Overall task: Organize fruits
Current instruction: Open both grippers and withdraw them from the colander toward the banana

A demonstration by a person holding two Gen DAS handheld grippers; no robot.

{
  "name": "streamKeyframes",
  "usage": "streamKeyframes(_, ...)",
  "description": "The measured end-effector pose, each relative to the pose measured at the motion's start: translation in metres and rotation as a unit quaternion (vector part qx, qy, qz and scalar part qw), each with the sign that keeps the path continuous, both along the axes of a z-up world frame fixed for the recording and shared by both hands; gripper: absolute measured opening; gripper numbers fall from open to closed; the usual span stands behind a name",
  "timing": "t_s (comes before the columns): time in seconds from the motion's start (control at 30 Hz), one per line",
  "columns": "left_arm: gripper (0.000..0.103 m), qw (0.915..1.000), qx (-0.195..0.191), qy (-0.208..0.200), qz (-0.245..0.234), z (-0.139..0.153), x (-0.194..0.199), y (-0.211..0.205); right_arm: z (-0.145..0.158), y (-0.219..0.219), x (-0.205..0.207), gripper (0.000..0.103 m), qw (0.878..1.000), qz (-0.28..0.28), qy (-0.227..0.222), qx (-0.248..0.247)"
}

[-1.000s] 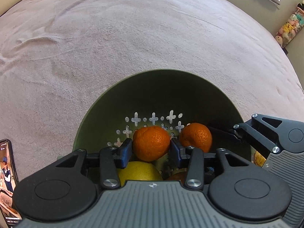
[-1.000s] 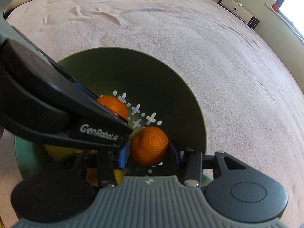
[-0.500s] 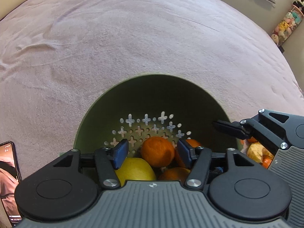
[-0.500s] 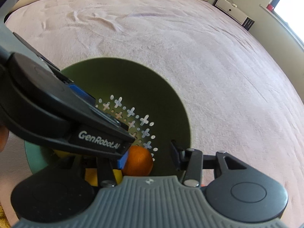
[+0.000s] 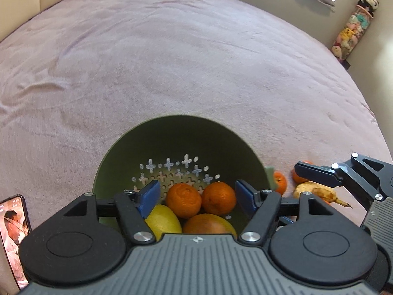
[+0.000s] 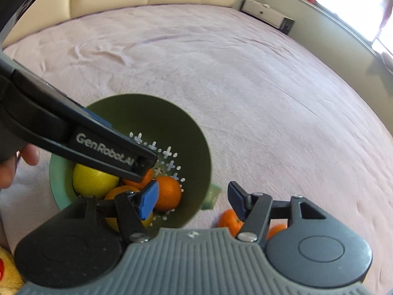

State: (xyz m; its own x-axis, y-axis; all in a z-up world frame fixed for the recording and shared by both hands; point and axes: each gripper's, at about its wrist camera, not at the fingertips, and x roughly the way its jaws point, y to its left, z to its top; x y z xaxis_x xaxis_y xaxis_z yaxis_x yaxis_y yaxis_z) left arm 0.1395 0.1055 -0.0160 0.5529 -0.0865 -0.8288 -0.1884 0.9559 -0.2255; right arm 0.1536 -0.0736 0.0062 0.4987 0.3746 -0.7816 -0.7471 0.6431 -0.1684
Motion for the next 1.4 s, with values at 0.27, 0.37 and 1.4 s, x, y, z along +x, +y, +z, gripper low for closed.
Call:
streamKeyframes(0.27, 0.084, 0.9981, 0.015, -0.048, -0.035, 0.021, -0.011, -0.023, 0.009, -0.026, -0.010, 0.065, 0.998, -0.051, -0.003, 0.042)
streamKeyframes(0.37, 0.084, 0.9965, 0.021, -0.063, -0.051, 0.026, -0.013, -0.033, 0.014, -0.041, -0.016, 0.065, 0.996, -0.071, -0.005, 0.053)
streamKeyframes(1.4, 0.080, 0.9756, 0.018, -0.064, -0.209, -0.017, -0.030, -0.132, -0.036, -0.143, -0.029, 0.067, 0.963, -0.260, 0.031, 0.069)
